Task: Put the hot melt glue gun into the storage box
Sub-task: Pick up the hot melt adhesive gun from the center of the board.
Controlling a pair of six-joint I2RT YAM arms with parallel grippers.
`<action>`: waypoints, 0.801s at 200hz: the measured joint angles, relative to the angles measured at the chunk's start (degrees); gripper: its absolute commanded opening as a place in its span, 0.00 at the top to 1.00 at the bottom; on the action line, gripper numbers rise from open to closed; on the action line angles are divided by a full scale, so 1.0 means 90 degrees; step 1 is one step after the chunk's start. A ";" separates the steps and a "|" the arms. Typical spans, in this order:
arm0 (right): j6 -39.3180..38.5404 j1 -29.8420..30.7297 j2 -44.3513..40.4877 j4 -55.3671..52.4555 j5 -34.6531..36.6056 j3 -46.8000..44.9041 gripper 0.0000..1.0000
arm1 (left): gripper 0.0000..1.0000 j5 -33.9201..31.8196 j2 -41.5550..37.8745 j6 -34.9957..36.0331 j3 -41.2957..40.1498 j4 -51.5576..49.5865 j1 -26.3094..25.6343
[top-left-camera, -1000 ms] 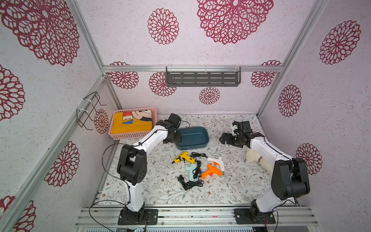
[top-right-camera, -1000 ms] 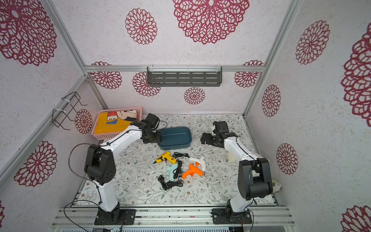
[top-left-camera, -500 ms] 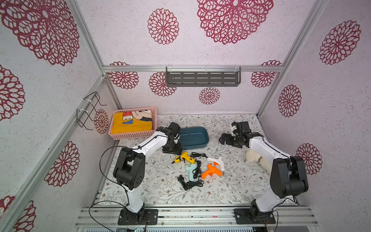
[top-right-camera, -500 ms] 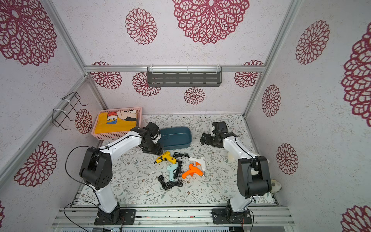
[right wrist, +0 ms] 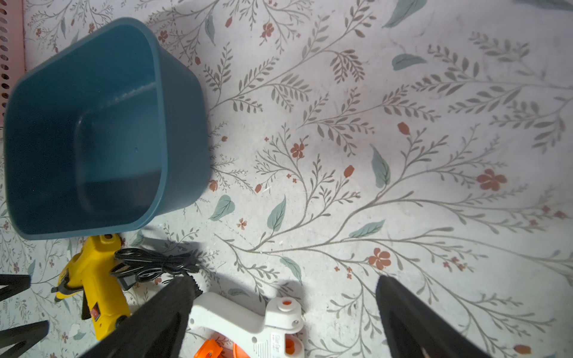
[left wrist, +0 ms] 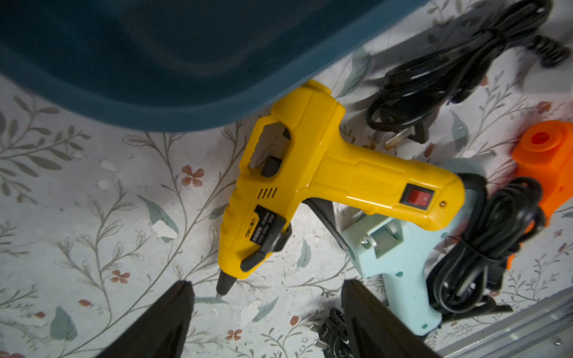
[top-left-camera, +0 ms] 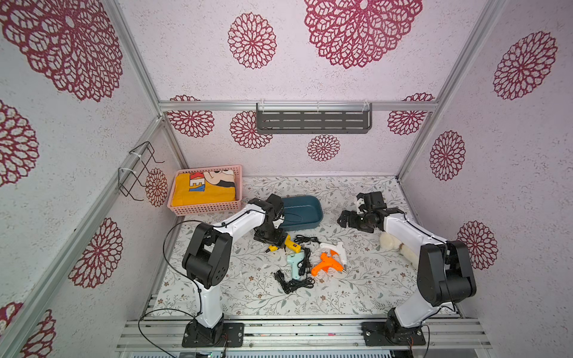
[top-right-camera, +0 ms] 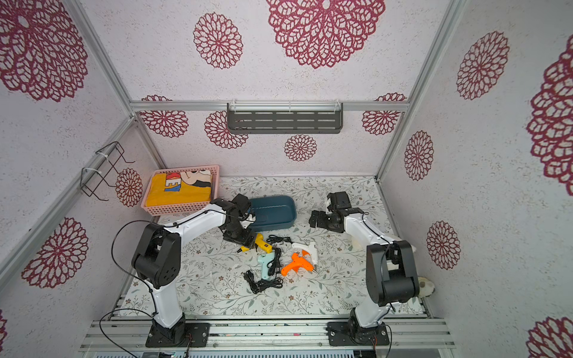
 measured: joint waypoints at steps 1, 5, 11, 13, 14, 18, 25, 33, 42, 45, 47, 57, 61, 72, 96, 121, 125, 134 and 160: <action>0.0000 0.0000 0.0000 -0.0002 0.0000 0.0000 0.01 | 0.19 -0.0005 0.0005 0.0005 0.0002 0.0000 -0.0002; 0.0000 0.0002 0.0000 -0.0002 0.0000 0.0000 0.01 | 0.19 -0.0041 0.0039 0.0029 0.0007 -0.0007 -0.0015; 0.0000 0.0007 0.0000 -0.0002 0.0000 0.0000 0.01 | 0.19 -0.0109 0.0073 0.0066 0.0024 -0.0024 -0.0036; 0.0000 0.0007 0.0000 -0.0002 0.0000 0.0000 0.01 | 0.19 -0.0134 0.0083 0.0078 0.0029 -0.0029 -0.0044; 0.0000 0.0007 0.0000 -0.0002 0.0000 0.0000 0.01 | 0.19 -0.0138 0.0087 0.0080 0.0034 -0.0032 -0.0049; 0.0000 0.0007 0.0000 -0.0002 0.0000 0.0000 0.01 | 0.19 -0.0175 0.0102 0.0107 0.0049 -0.0036 -0.0061; 0.0000 0.0010 0.0000 -0.0002 0.0000 0.0000 0.01 | 0.19 -0.0231 0.0119 0.0155 0.0070 -0.0036 -0.0083; -0.0002 0.0012 0.0000 -0.0002 0.0000 0.0000 0.01 | 0.20 -0.0294 0.0141 0.0197 0.0112 -0.0044 -0.0107; -0.0002 0.0017 0.0000 -0.0005 0.0000 0.0000 0.01 | 0.21 -0.0345 0.0192 0.0243 0.0185 -0.0041 -0.0119; -0.0002 0.0019 0.0000 -0.0005 0.0000 0.0002 0.01 | 0.21 -0.0350 0.0219 0.0253 0.0216 -0.0041 -0.0121; -0.0002 0.0019 0.0000 -0.0005 0.0000 0.0002 0.01 | 0.21 -0.0362 0.0240 0.0267 0.0236 -0.0039 -0.0121; -0.0002 0.0022 0.0000 -0.0005 0.0000 0.0002 0.01 | 0.22 -0.0381 0.0347 0.0306 0.0318 -0.0022 -0.0126; -0.0002 0.0024 0.0000 -0.0005 0.0000 0.0002 0.01 | 0.23 -0.0391 0.0389 0.0313 0.0342 -0.0015 -0.0126; -0.0002 0.0029 0.0002 -0.0005 0.0000 0.0002 0.01 | 0.24 -0.0389 0.0517 0.0333 0.0398 0.0010 -0.0129; -0.0002 0.0044 0.0005 -0.0010 0.0000 0.0015 0.01 | 0.26 -0.0381 0.0743 0.0338 0.0469 0.0044 -0.0134; -0.0002 0.0061 0.0007 -0.0015 0.0000 0.0053 0.01 | 0.32 -0.0379 0.0901 0.0338 0.0478 0.0068 -0.0136; -0.0002 0.0061 0.0007 -0.0015 0.0000 0.0063 0.01 | 0.34 -0.0374 0.0918 0.0335 0.0478 0.0073 -0.0136; -0.0002 0.0061 0.0007 -0.0017 0.0000 0.0075 0.01 | 0.38 -0.0357 0.0940 0.0333 0.0478 0.0085 -0.0138; -0.0002 0.0061 0.0007 -0.0022 0.0000 0.0078 0.01 | 0.56 -0.0291 0.0952 0.0301 0.0478 0.0121 -0.0143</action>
